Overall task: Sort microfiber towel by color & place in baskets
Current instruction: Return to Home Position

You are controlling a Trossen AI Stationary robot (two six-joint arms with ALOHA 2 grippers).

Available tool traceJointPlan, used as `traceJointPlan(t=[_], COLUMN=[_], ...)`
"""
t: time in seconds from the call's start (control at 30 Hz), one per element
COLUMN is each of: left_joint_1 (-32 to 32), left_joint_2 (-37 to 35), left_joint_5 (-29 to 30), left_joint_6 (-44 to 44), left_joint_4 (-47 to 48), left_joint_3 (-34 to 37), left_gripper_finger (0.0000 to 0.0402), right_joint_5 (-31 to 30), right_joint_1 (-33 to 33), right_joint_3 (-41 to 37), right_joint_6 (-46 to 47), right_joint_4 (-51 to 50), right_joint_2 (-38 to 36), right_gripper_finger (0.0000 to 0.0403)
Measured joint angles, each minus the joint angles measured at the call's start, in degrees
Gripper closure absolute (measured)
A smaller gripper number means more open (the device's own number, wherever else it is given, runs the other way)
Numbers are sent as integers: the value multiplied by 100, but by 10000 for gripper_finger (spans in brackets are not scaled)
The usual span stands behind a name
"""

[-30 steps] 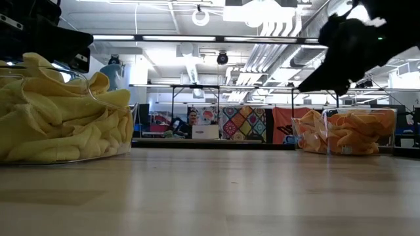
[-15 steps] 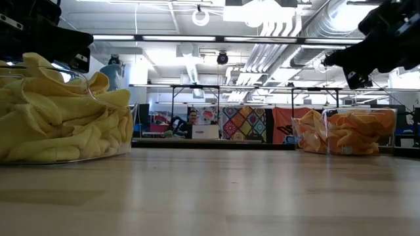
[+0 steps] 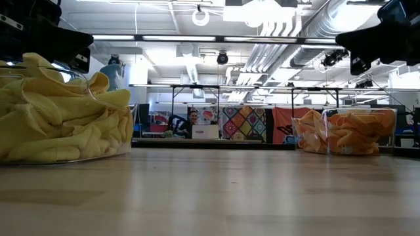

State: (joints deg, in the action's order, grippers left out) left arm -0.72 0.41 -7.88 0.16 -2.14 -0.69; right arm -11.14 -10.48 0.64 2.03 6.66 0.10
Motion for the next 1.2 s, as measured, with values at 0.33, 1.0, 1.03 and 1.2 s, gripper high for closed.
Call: traceJointPlan(t=[0.33,1.0,1.03,1.2], left_joint_1=[-1,-1,-1,-1], left_joint_2=[5,6,6,6], left_joint_5=[7,7,7,7], left_joint_6=[2,2,2,2], left_joint_4=[3,5,5,5], left_joint_3=[-2,-2,-2,-2], left_gripper_finger=[401,401,401,401], right_joint_5=[-345,-1280,-1278,-1274], right_joint_1=[0,0,0,0], right_joint_3=[0,0,0,0], right_joint_6=[-556,-205,-205,-205], right_joint_4=[-133,-298,-298,-300], right_joint_2=[2,46,46,46], right_gripper_finger=[403,403,403,403])
